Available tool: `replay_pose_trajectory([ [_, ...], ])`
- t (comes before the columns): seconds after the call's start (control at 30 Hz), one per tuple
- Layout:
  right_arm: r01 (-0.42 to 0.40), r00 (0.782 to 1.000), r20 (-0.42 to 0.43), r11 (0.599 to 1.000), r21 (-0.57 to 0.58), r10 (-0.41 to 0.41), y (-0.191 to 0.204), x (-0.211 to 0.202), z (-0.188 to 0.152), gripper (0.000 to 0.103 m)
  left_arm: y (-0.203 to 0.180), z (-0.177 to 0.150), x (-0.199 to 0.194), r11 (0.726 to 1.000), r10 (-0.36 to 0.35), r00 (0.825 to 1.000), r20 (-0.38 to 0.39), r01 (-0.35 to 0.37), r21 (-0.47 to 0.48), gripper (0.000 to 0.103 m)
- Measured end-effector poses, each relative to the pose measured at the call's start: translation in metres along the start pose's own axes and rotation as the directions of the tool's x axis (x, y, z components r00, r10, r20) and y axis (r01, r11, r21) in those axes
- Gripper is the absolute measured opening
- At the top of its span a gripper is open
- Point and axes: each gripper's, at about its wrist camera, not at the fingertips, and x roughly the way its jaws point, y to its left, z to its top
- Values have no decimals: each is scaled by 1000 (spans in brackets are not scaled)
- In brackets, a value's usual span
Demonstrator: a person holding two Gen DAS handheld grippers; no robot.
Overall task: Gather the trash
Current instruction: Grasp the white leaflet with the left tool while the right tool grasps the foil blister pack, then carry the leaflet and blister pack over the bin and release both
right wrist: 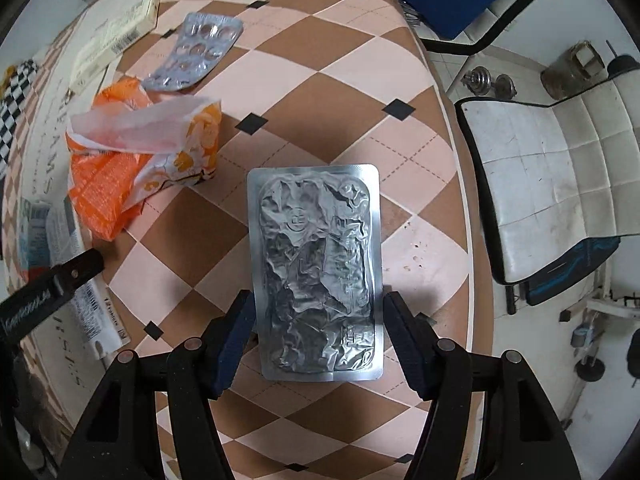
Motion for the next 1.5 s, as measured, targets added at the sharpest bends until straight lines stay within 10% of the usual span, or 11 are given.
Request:
replay_pose_trajectory([
  [0.47,-38,996,82,999,10,37,-12,-10,-15,67,5,-68,-72,991,25,990,137,-43,130,73],
  [0.87,-123,968,222,992,-4,121,14,-70,-95,67,26,-105,-141,976,-39,958,283,-24,216,73],
  [1.23,-180,921,351,984,4,167,70,-130,-267,67,124,-223,-173,953,-126,932,340,18,303,73],
  [1.5,-260,940,257,959,108,226,79,-84,-421,67,195,-331,-115,927,-186,976,110,137,350,73],
])
